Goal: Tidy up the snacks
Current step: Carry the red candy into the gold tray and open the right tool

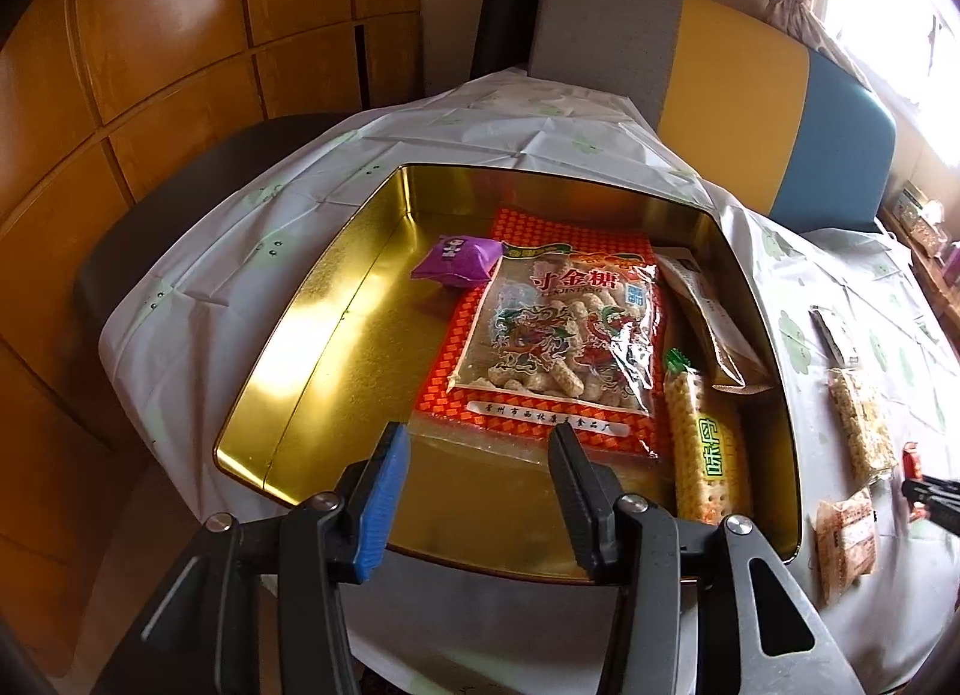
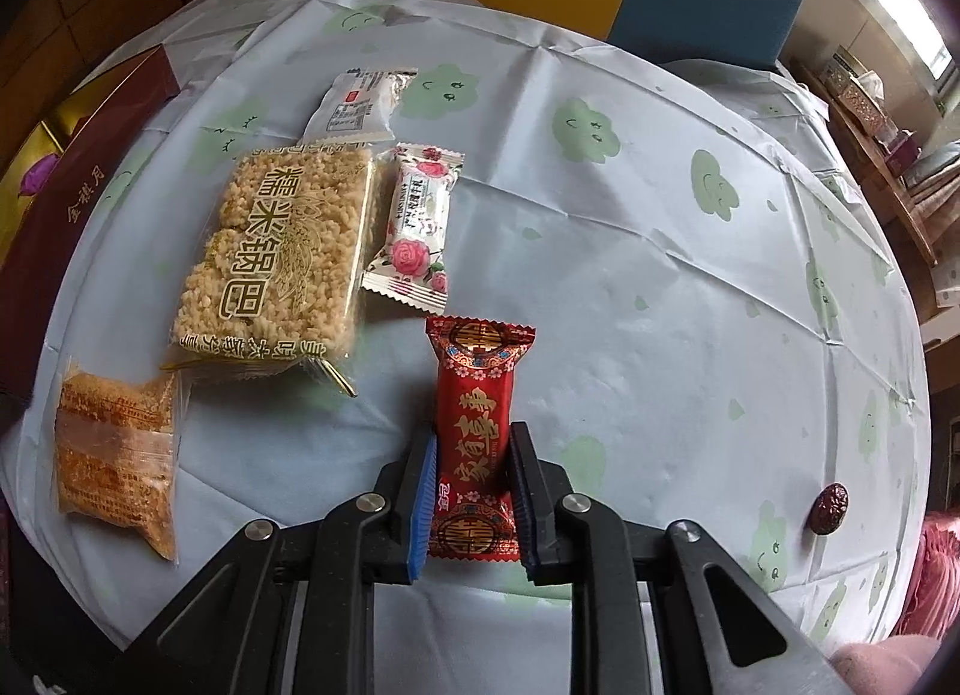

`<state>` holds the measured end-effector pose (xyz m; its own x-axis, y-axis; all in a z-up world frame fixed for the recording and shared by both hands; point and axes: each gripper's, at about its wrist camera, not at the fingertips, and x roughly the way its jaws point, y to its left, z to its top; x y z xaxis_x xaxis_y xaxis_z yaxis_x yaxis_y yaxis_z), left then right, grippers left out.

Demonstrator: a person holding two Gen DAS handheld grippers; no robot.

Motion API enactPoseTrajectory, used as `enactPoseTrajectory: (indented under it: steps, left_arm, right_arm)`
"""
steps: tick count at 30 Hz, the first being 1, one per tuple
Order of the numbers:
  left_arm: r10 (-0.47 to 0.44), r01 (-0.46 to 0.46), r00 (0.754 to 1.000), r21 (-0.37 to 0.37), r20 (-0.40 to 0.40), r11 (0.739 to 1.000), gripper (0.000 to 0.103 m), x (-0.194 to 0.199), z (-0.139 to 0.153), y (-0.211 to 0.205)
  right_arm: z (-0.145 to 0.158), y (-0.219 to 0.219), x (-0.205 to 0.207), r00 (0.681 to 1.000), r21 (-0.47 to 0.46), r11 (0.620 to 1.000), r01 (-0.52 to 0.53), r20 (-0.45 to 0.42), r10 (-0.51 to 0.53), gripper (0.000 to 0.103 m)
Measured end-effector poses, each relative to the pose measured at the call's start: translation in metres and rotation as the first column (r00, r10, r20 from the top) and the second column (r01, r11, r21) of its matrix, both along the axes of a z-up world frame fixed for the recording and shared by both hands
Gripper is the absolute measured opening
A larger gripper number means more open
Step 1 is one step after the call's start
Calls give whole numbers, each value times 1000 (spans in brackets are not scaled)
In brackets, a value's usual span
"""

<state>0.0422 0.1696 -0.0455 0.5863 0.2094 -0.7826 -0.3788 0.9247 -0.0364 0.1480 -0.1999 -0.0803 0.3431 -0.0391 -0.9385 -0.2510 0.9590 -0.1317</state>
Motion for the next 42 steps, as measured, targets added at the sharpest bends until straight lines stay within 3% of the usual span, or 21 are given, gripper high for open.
enactPoseTrajectory:
  steps: [7, 12, 20, 26, 33, 42]
  left_arm:
    - [16, -16, 1000, 4, 5, 1000, 49, -3, -2, 2]
    - [42, -42, 999, -16, 15, 999, 49, -6, -1, 9]
    - [71, -70, 997, -26, 21, 997, 49, -14, 2, 26]
    - [84, -84, 996, -32, 17, 996, 49, -18, -1, 33]
    - [59, -59, 998, -6, 28, 998, 50, -19, -1, 29]
    - [43, -44, 999, 6, 25, 999, 50, -17, 1, 24]
  right_arm:
    - [42, 3, -1, 995, 97, 995, 13, 95, -22, 22]
    - [69, 56, -8, 984, 190, 974, -120, 154, 91, 22]
    - [87, 185, -25, 917, 323, 860, -396, 187, 352, 22]
    - [69, 267, -26, 868, 371, 786, -494, 155, 472, 25]
    - [24, 297, -28, 871, 367, 803, -470, 43, 490, 32]
    - [41, 263, -41, 889, 344, 822, -455, 123, 441, 32]
